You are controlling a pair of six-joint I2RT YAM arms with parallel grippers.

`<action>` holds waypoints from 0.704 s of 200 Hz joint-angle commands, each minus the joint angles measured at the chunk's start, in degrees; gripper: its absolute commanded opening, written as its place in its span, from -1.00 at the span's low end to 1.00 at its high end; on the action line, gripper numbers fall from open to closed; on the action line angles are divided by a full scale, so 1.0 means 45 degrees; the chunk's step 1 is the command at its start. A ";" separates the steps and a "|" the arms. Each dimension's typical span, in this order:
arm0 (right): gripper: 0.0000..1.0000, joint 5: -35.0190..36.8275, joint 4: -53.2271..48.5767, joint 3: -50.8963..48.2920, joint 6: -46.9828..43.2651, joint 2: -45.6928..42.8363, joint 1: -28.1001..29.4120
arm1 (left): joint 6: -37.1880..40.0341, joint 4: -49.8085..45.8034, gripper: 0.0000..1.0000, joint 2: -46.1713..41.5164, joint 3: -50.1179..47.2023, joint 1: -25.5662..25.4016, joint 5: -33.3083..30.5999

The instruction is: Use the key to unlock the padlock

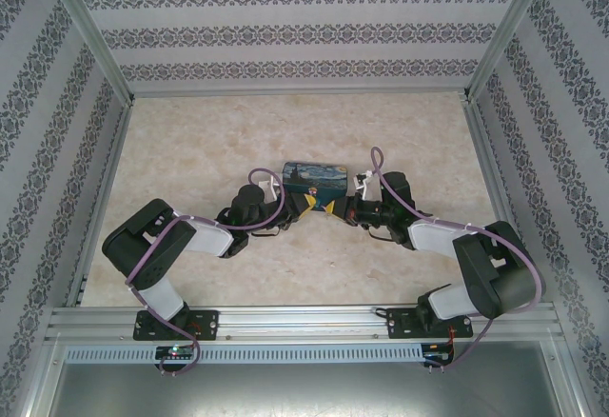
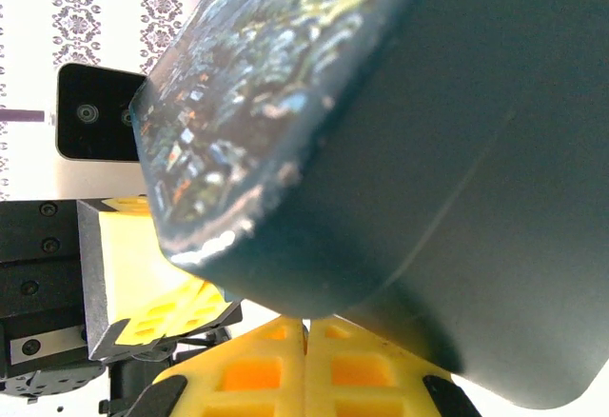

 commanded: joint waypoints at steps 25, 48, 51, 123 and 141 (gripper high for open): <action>-1.00 0.0247 0.0001 0.0578 -0.0098 -0.0249 0.0096 | 0.0325 0.0277 -1.00 -0.0365 -0.0092 -0.0012 0.0242; -1.00 0.0288 -0.0018 0.0660 -0.0072 -0.0229 0.0159 | 0.0325 0.0294 -1.00 -0.0332 -0.0083 -0.0012 0.0239; -1.00 0.0288 -0.0008 0.0662 -0.0071 -0.0229 0.0163 | 0.0325 0.0311 -1.00 -0.0344 -0.0107 -0.0012 0.0251; -1.00 0.0266 -0.0096 0.0799 0.0016 -0.0480 0.0304 | 0.0306 0.0333 -1.00 -0.0243 -0.0103 -0.0027 0.0232; -1.00 0.0268 -0.0173 0.0838 0.0019 -0.0578 0.0396 | 0.0286 0.0356 -1.00 -0.0231 -0.0113 -0.0012 0.0242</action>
